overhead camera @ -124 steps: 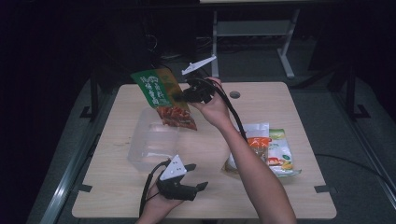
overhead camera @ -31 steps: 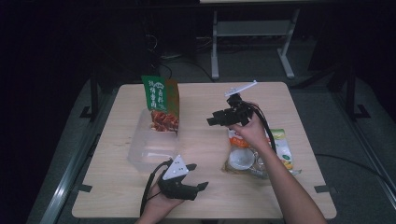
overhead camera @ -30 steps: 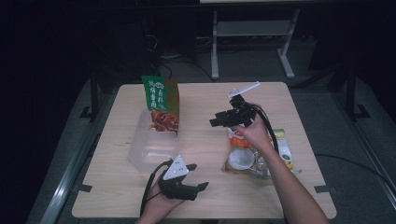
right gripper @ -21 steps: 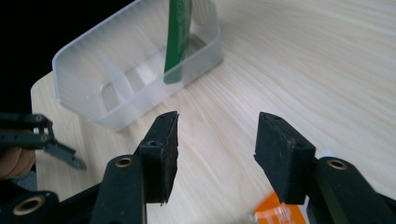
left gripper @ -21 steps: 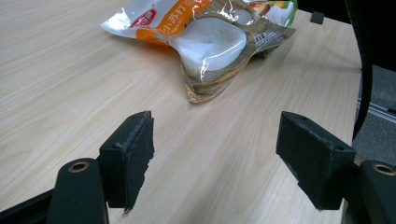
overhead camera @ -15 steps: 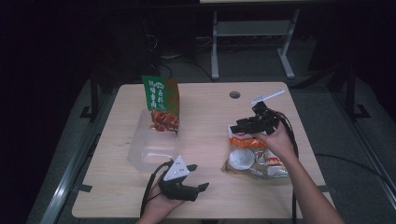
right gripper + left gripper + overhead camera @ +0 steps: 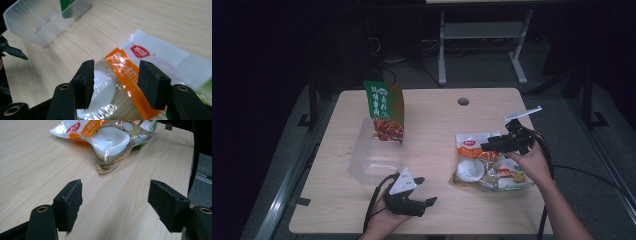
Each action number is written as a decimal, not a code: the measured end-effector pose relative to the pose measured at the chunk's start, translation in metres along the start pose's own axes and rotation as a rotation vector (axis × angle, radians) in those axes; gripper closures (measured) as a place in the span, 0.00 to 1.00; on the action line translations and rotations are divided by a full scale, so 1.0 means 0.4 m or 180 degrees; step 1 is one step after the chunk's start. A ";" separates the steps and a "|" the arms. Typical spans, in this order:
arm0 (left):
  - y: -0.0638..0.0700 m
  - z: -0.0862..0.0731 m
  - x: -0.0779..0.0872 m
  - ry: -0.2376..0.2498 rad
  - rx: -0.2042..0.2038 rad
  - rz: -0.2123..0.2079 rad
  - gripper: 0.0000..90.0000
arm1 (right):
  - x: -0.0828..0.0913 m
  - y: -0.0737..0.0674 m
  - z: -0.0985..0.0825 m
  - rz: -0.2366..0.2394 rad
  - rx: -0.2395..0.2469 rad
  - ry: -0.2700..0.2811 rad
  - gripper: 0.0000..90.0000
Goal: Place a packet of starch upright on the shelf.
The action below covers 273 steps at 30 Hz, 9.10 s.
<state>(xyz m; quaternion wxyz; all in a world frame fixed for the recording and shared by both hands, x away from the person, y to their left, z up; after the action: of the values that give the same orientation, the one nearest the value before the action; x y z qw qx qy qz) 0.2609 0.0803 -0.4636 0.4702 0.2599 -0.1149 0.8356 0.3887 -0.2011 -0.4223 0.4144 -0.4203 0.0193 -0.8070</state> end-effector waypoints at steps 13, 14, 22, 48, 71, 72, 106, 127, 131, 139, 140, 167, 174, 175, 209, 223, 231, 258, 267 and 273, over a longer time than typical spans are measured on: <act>0.000 -0.002 -0.001 -0.0020 -0.0009 0.0003 0.30 | 0.017 0.070 -0.085 -0.0198 -0.0206 -0.0075 0.50; 0.000 -0.003 -0.002 -0.0030 -0.0010 0.0000 0.30 | 0.017 0.074 -0.088 -0.0203 -0.0225 -0.0081 0.50; 0.003 -0.004 -0.004 -0.0038 -0.0010 -0.0007 0.30 | -0.014 0.083 -0.094 -0.0119 -0.0297 -0.0160 0.57; -0.001 -0.003 -0.008 -0.0032 0.0025 -0.0031 0.30 | -0.076 0.036 -0.078 0.0173 -0.0233 -0.0309 1.00; -0.022 0.058 -0.116 -0.0050 0.0404 -0.0218 0.37 | 0.006 -0.157 -0.089 0.0625 0.0753 0.0271 1.00; -0.026 0.061 -0.128 -0.0031 0.0445 -0.0246 0.38 | 0.004 -0.162 -0.091 0.0638 0.0778 0.0279 1.00; -0.049 0.065 -0.124 0.0041 0.0295 0.0085 0.99 | -0.101 -0.169 -0.091 0.0514 0.0537 0.0131 0.88; -0.040 0.040 -0.055 -0.0029 0.0282 -0.0005 0.84 | -0.099 -0.216 -0.086 0.0495 0.0724 0.0112 1.00; -0.040 0.031 -0.038 -0.0028 0.0246 0.0004 0.84 | -0.088 -0.221 -0.084 0.0446 0.0772 0.0113 1.00; -0.033 0.021 -0.013 -0.0031 0.0197 0.0002 0.82 | -0.082 -0.227 -0.070 0.0379 0.0806 0.0131 1.00; -0.030 0.018 -0.008 -0.0043 0.0183 0.0012 0.82 | -0.081 -0.228 -0.068 0.0374 0.0811 0.0131 1.00; 0.006 0.009 0.006 0.0028 -0.0045 -0.0107 0.72 | -0.090 -0.311 0.098 0.0356 0.1050 0.0183 1.00; 0.006 0.010 0.011 0.0033 -0.0085 -0.0110 0.70 | -0.090 -0.349 0.160 0.0372 0.1146 0.0194 1.00; 0.005 0.009 0.012 0.0025 -0.0085 -0.0112 0.70 | -0.091 -0.355 0.168 0.0386 0.1141 0.0192 1.00; 0.005 0.011 0.015 0.0076 -0.0070 -0.0107 0.64 | -0.201 -0.476 0.341 0.0599 0.1422 0.0186 1.00; 0.005 0.011 0.016 0.0081 -0.0114 -0.0116 0.63 | -0.275 -0.496 0.407 0.0632 0.1433 0.0251 1.00; 0.001 0.012 0.022 0.0095 -0.0124 -0.0111 0.63 | -0.349 -0.505 0.429 0.0701 0.1303 0.0287 1.00; -0.002 0.013 0.030 0.0162 -0.0059 -0.0129 0.63 | -0.564 -0.488 0.376 0.0824 0.1013 0.0229 1.00; -0.003 0.012 0.028 0.0130 -0.0076 -0.0131 0.62 | -0.527 -0.480 0.369 0.0823 0.1051 0.0153 0.88; 0.003 0.013 0.023 0.0112 -0.0101 -0.0136 0.62 | -0.501 -0.471 0.345 0.0667 0.1227 -0.0098 0.83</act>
<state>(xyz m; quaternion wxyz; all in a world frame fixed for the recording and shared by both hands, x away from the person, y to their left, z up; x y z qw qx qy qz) 0.2578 0.0841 -0.4544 0.4939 0.2400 -0.1143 0.8279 0.4225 0.1035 -0.3943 0.5690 -0.3412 -0.0980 -0.7418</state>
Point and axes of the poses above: each handheld gripper's, and its own axes: x roughly backward along the jaws, z roughly out of its top, y roughly to its right, the point moved 6 cm from there along -x, roughly forward along the jaws, and after that the axes turned 2 degrees about z, right-handed, at the moved point
